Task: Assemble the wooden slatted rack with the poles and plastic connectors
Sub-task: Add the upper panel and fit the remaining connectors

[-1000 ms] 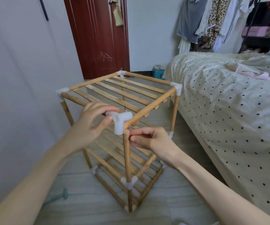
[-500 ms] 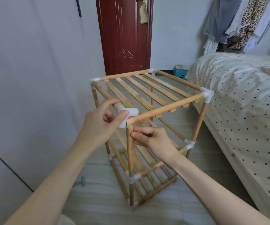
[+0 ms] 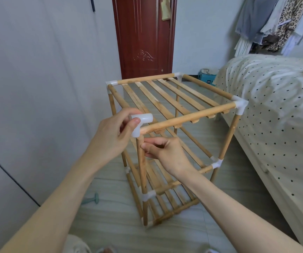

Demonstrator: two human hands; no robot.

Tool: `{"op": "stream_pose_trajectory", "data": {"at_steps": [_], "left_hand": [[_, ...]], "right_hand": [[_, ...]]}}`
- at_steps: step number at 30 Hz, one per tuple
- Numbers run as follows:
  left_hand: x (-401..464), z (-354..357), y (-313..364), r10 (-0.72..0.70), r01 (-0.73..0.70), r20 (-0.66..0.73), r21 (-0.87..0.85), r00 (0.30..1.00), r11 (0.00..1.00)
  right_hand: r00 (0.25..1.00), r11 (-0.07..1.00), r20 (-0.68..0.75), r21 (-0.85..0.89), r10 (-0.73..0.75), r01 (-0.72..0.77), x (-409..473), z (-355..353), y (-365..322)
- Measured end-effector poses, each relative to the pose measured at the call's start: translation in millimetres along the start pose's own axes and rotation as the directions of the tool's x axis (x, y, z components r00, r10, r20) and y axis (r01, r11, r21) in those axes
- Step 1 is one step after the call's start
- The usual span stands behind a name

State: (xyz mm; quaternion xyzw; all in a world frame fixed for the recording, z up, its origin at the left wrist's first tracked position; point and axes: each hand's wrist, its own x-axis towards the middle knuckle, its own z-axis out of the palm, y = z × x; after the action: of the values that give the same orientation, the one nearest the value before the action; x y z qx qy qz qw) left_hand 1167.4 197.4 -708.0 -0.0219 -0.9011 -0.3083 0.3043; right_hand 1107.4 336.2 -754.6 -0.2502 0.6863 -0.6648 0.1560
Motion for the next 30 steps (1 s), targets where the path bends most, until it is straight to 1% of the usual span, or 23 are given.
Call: {"op": "stream_pose_trajectory", "data": {"at_steps": [2,5,10,11,12,13,14,15,16,17,18,19,20,21,22,24,27,30], "left_hand": [[-1.9,0.5,-5.2,-0.03,0.03,-0.01,-0.036,0.999,0.999],[-3.6,3.6,-11.9,-0.054,0.052,-0.029,-0.077,0.998,0.996],[-9.3,5.1,-20.6,-0.069,0.069,0.001,-0.107,0.998,0.992],[-10.3,5.1,-21.7,-0.072,0.072,0.001,-0.115,0.997,0.991],[-11.0,5.1,-21.5,-0.074,0.073,0.0,-0.123,0.997,0.99],[-11.1,5.0,-20.7,-0.076,0.075,0.003,-0.13,0.997,0.989],[-11.1,5.2,-19.6,-0.078,0.079,0.009,-0.132,0.997,0.988],[-11.1,5.4,-18.6,-0.082,0.083,0.016,-0.132,0.997,0.988],[-10.8,5.5,-17.4,-0.083,0.085,0.018,-0.136,0.996,0.987],[-10.8,5.6,-16.1,-0.08,0.082,0.015,-0.143,0.997,0.986],[-10.7,6.2,-14.4,-0.076,0.076,0.011,-0.152,0.997,0.985],[-10.7,6.9,-12.8,-0.071,0.071,0.006,-0.161,0.997,0.984],[-10.7,8.1,-11.2,-0.068,0.067,0.002,-0.166,0.998,0.984],[-10.6,9.6,-10.3,-0.068,0.066,-0.004,-0.162,0.998,0.985],[-10.6,11.3,-9.5,-0.071,0.068,-0.011,-0.148,0.997,0.987],[-9.8,15.1,-10.0,-0.084,0.082,-0.018,-0.086,0.996,0.993],[-7.3,18.7,-13.2,-0.091,0.091,-0.012,0.026,0.996,0.995],[-8.1,18.9,-14.6,-0.084,0.084,-0.002,0.075,0.996,0.994]], "right_hand": [[1.0,1.0,-0.009,-0.012,0.002,-0.002,2.0,4.1,0.8],[1.0,1.0,-0.01,0.024,-0.004,0.005,4.5,11.5,-1.8],[0.999,0.999,0.001,0.006,-0.032,0.032,2.2,19.0,-9.5],[0.999,0.999,0.009,-0.019,-0.031,0.031,1.9,19.4,-11.1],[0.999,0.995,0.008,-0.089,-0.044,0.044,2.6,18.9,-11.2],[0.997,0.975,0.006,-0.207,-0.081,0.081,3.3,17.3,-11.6],[0.989,0.922,-0.005,-0.361,-0.151,0.139,4.4,14.6,-12.0],[0.967,0.835,-0.023,-0.51,-0.254,0.207,6.3,10.5,-12.9],[0.921,0.721,-0.035,-0.634,-0.387,0.279,8.4,5.2,-15.4],[0.854,0.584,-0.015,-0.736,-0.52,0.342,11.0,-1.0,-18.6],[0.797,0.444,0.019,-0.822,-0.603,0.356,14.4,-6.6,-21.4],[0.775,0.322,0.069,-0.884,-0.628,0.339,17.9,-11.7,-23.7],[0.786,0.227,0.137,-0.915,-0.603,0.334,23.8,-17.4,-22.3],[0.81,0.184,0.204,-0.916,-0.55,0.356,28.4,-21.5,-21.9],[0.833,0.203,0.253,-0.897,-0.493,0.392,32.0,-24.1,-21.6],[0.838,0.28,0.305,-0.844,-0.452,0.458,35.5,-28.9,-20.6],[0.815,0.256,0.322,-0.838,-0.482,0.482,38.5,-31.6,-19.5],[0.806,0.256,0.324,-0.832,-0.495,0.492,41.2,-32.9,-18.7]]}}
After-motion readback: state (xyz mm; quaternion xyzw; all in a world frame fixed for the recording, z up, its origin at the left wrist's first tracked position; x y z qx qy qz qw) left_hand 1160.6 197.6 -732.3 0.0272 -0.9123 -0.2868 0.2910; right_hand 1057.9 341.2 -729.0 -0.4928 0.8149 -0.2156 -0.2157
